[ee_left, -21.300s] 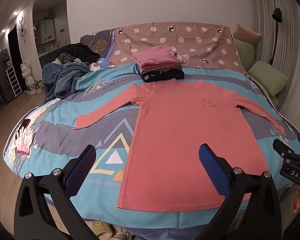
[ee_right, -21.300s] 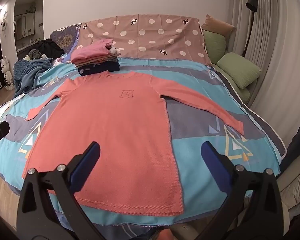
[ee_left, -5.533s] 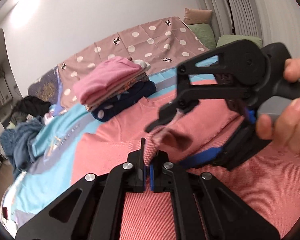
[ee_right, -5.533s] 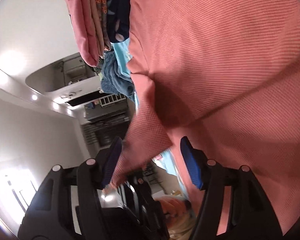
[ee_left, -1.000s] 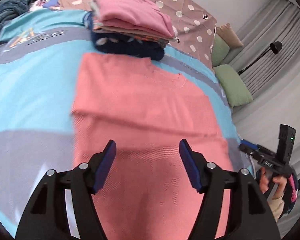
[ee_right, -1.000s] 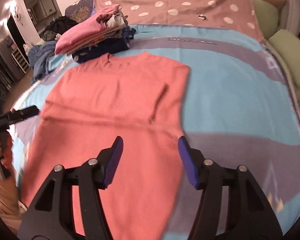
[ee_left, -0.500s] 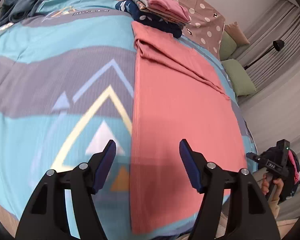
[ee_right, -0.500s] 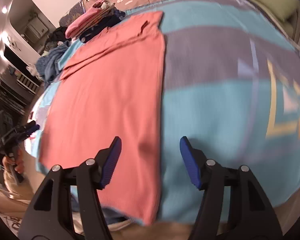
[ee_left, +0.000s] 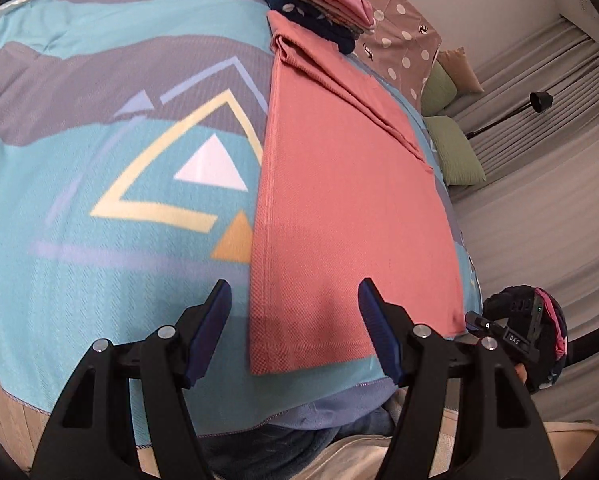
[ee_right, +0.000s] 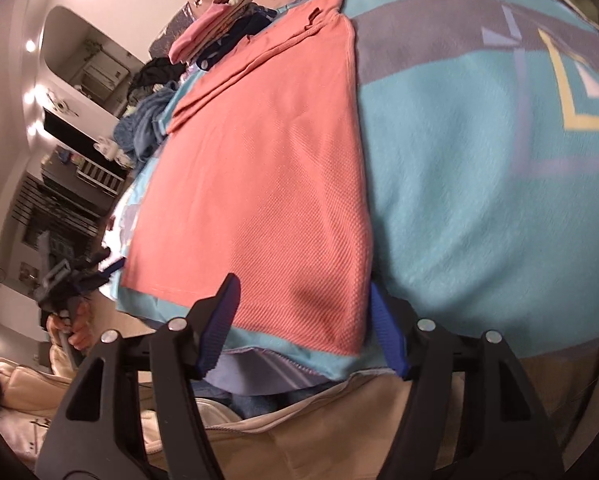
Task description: Fold small clothes
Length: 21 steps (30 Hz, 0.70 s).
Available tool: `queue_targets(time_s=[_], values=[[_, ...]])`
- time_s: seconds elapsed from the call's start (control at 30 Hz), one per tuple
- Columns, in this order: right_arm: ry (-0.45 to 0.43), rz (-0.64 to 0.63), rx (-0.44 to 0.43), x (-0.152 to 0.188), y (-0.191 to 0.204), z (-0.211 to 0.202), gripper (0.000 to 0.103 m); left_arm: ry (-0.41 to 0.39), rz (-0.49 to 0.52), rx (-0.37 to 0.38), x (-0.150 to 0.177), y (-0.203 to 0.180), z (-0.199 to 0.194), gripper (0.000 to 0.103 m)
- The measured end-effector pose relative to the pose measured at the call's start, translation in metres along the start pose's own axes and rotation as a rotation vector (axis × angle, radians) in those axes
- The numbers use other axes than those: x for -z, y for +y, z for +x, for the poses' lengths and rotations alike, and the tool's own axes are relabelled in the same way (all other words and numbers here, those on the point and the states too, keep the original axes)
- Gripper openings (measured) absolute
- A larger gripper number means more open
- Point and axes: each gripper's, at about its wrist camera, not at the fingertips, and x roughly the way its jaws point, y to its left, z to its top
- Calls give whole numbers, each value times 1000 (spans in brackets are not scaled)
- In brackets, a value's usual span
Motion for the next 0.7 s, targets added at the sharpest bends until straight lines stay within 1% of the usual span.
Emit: queue_targets(time_s=[0.07,0.1,0.17,0.23,0.33,0.37,0.43,0.53,0.57,0.6,0.63,0.67,0.7], values=[[-8,29,-21,0,-5,1,49,14,0,36,4,2,2,66],[-15,42,-32,0,-8,0,46,17,-8,56,4,3,2,66],[-25,73,-58,0,-15,1,36,24,-38,109,4,8,3,66],[-35,89,-66,-1,-19,3,30,45,-81,175,4,14,5,66],[-47,92,-60,1,-22,2,20,68,-116,230,5,19,10,65],[-50,96,-61,2,-23,3,16,80,-129,254,6,21,12,60],[-57,105,-66,3,-26,3,13,99,-144,269,7,22,17,52],[-64,121,-89,4,-31,5,9,108,-154,260,10,24,22,43],[-66,122,-91,5,-32,4,9,110,-160,259,10,26,22,36],[-70,121,-92,5,-31,4,8,107,-166,249,10,27,22,30],[-73,120,-92,5,-31,4,7,105,-172,240,11,28,22,21],[-75,118,-91,6,-31,4,7,103,-179,234,11,30,23,16],[-76,115,-87,6,-31,3,7,99,-186,229,12,32,23,15]])
